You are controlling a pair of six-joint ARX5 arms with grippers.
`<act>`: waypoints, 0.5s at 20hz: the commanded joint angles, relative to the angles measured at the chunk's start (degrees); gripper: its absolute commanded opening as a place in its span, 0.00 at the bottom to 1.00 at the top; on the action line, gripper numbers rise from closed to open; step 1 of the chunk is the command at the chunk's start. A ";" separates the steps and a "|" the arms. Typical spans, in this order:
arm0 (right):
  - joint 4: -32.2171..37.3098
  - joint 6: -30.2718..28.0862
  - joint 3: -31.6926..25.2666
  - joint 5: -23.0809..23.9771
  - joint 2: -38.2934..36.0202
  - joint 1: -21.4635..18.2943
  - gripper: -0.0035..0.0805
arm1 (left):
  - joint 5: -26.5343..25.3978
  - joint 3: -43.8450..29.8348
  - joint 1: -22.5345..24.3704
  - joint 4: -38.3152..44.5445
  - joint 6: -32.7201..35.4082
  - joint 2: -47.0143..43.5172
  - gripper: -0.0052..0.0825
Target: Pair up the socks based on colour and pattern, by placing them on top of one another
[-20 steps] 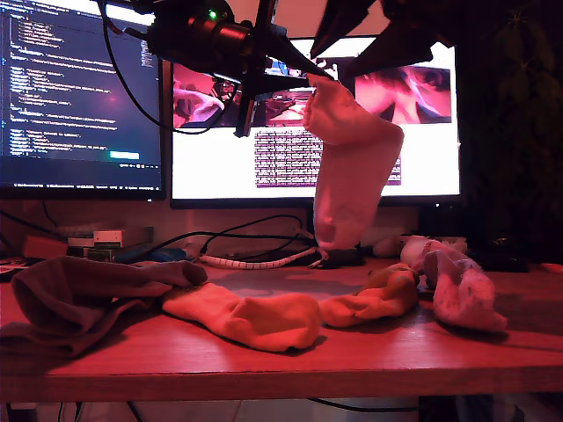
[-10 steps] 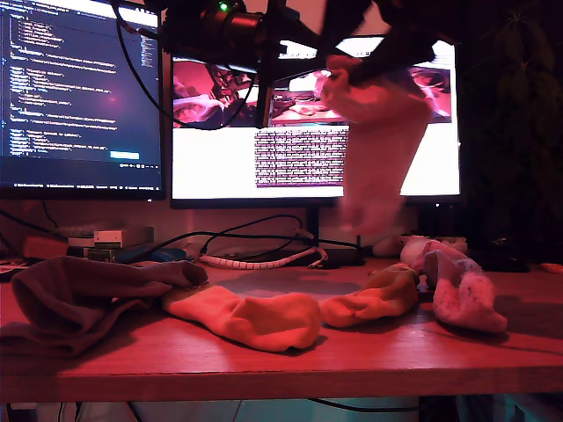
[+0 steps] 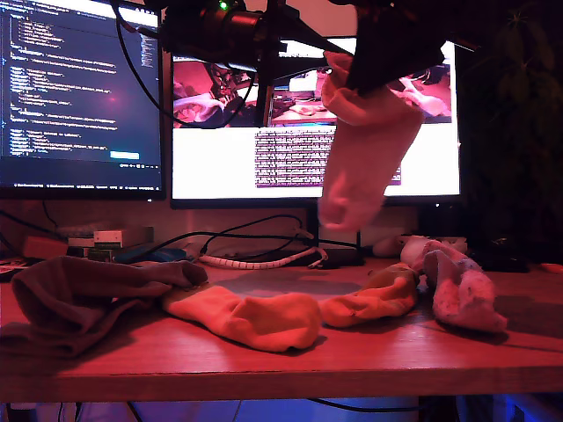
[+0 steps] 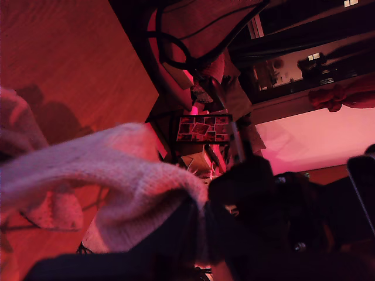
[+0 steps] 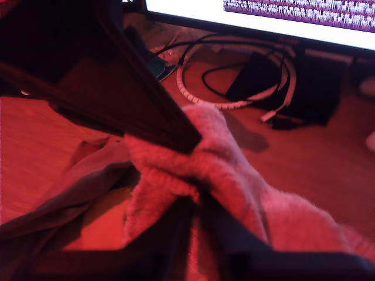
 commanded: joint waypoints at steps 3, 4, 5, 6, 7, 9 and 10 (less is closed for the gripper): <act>-0.61 -2.38 -0.28 1.97 0.35 0.22 0.03 | 0.57 0.79 0.15 0.13 0.85 -1.68 0.20; -1.46 -2.95 -0.17 2.03 0.35 0.11 0.03 | 0.57 0.79 0.48 0.13 1.16 -1.70 0.34; -2.03 -3.34 -0.07 2.03 0.35 0.09 0.03 | 0.57 0.79 0.77 0.15 1.27 -1.73 0.45; -2.38 -3.67 0.04 2.08 0.35 -0.11 0.03 | 0.59 0.79 1.09 0.11 1.31 -1.73 0.52; -2.38 -4.87 0.09 2.14 0.35 -0.57 0.03 | 0.61 0.79 1.40 0.04 1.75 -1.75 0.53; -2.54 -6.43 0.09 2.95 0.35 -1.44 0.03 | 1.31 0.79 2.03 -0.07 1.79 -1.88 0.52; -2.67 -7.52 0.09 2.99 0.35 -1.95 0.03 | 1.62 0.79 2.38 -0.24 1.95 -2.05 0.48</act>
